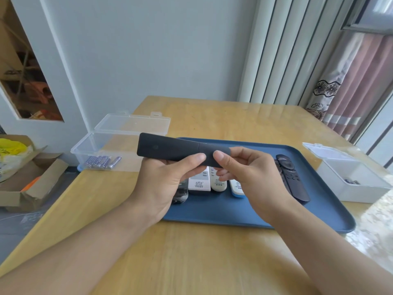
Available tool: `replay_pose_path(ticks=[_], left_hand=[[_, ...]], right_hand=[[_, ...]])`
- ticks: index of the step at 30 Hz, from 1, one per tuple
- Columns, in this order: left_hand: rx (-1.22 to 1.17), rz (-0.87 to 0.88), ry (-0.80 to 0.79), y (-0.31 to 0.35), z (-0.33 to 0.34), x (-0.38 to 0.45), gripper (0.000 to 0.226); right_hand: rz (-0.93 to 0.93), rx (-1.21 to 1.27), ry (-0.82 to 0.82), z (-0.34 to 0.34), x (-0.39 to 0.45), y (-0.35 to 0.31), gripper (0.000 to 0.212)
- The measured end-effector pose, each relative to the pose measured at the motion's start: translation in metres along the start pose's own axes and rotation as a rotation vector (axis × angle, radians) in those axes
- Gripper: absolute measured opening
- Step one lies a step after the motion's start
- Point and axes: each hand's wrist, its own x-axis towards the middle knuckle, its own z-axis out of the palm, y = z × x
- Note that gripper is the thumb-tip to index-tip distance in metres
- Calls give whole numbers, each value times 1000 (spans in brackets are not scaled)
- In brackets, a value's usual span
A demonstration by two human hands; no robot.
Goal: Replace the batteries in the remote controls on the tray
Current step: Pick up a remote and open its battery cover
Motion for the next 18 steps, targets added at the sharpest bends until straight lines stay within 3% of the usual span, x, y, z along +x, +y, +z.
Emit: replay_pose_path(ticks=[3, 9, 14, 18], left_hand=[[12, -2, 25, -1, 0, 1, 37], [61, -5, 57, 1, -2, 2, 26], [347, 151, 155, -4, 0, -5, 13], [292, 237, 183, 0, -1, -2, 3]], right_hand=[[-4, -20, -4, 0, 0, 0, 16], [-8, -99, 25, 3, -1, 3, 17], [12, -97, 117, 3, 0, 4, 29], [7, -113, 58, -8, 2, -9, 30]])
